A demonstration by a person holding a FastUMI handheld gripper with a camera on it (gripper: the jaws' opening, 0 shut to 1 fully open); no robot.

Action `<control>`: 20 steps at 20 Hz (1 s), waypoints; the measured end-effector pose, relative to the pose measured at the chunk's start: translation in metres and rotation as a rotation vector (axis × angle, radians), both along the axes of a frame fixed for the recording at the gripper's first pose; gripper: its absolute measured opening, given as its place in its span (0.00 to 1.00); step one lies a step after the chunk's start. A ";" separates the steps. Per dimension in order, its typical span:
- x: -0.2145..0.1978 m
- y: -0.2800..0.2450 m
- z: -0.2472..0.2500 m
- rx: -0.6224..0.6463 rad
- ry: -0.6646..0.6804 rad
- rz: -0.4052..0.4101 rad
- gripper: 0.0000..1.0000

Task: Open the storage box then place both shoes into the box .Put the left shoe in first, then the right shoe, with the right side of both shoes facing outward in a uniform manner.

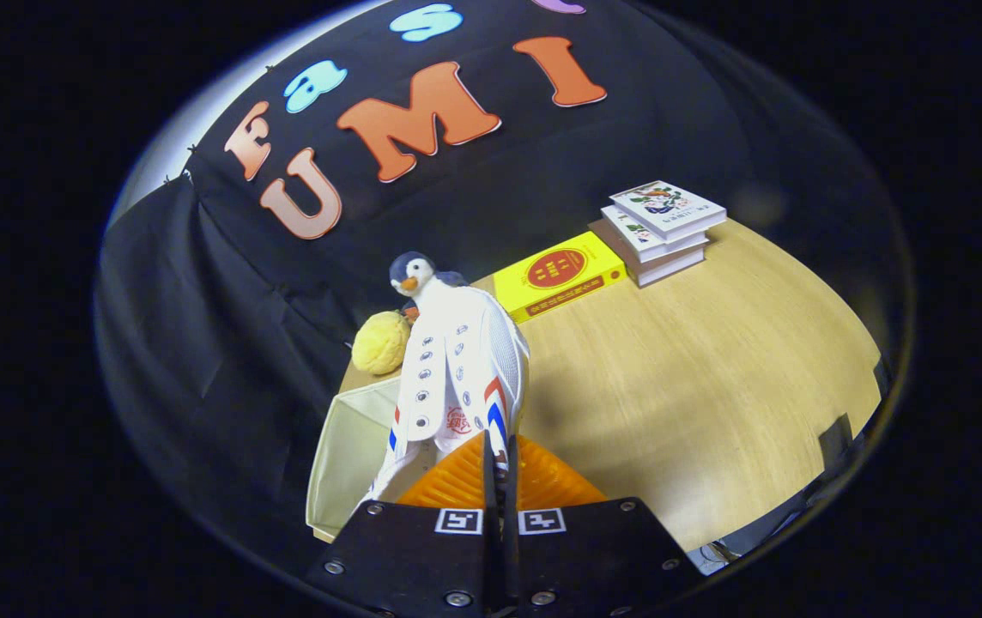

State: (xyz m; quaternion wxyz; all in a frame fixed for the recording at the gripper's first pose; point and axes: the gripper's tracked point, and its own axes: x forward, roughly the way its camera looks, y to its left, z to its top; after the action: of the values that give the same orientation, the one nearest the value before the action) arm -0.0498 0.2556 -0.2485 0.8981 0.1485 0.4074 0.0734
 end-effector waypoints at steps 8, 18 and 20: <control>-0.018 0.098 -0.026 -0.038 0.039 0.038 0.01; -0.032 0.125 -0.085 -0.205 0.120 0.023 0.05; -0.025 0.135 -0.062 -0.173 0.064 0.028 0.30</control>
State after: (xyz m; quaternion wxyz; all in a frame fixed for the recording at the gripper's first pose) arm -0.0746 0.3903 -0.3104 0.8929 0.0668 0.4430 0.0457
